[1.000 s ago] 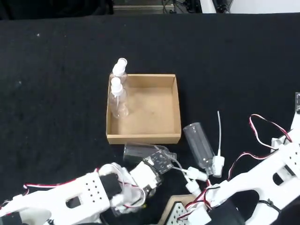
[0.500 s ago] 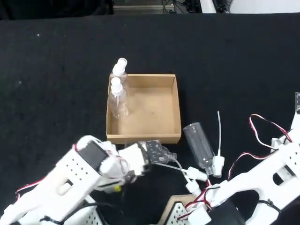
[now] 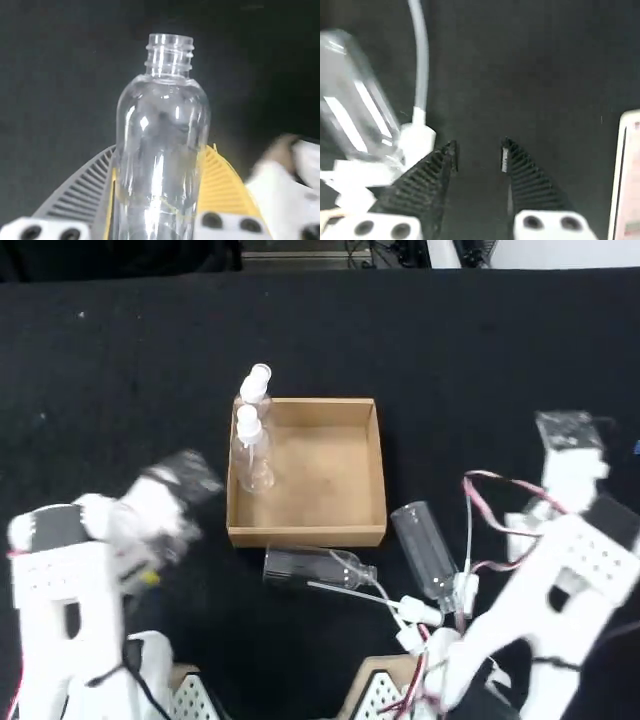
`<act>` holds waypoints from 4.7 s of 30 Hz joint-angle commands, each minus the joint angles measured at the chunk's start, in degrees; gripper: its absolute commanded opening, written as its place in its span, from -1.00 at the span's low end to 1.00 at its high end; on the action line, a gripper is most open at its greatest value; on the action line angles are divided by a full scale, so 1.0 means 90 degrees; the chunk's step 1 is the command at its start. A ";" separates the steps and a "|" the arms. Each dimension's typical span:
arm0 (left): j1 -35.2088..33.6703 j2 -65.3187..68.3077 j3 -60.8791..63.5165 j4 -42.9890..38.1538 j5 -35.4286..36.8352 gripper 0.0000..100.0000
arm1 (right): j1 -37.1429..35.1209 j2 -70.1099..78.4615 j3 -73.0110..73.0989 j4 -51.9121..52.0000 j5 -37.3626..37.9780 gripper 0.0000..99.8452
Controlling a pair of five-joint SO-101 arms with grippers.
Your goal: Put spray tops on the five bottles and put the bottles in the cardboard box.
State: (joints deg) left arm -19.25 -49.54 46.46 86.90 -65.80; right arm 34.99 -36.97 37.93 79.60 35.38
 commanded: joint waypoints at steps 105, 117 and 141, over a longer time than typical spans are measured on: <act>-0.2466 0.2129 -0.0718 -0.1612 0.2090 -0.94 | -0.4855 -0.1861 0.3062 -0.1915 -0.1641 -0.76; -0.0855 0.0176 0.0962 -0.3526 0.5832 -0.94 | -0.4386 -0.1861 0.1617 -0.0430 -0.1436 -0.76; -0.0630 0.0137 0.1070 -0.5333 0.7814 -0.94 | -0.0205 0.0347 0.1470 -0.0361 -0.0078 -0.76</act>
State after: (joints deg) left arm -27.08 -46.90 62.73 40.22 3.91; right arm 31.91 -34.07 49.63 79.16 34.24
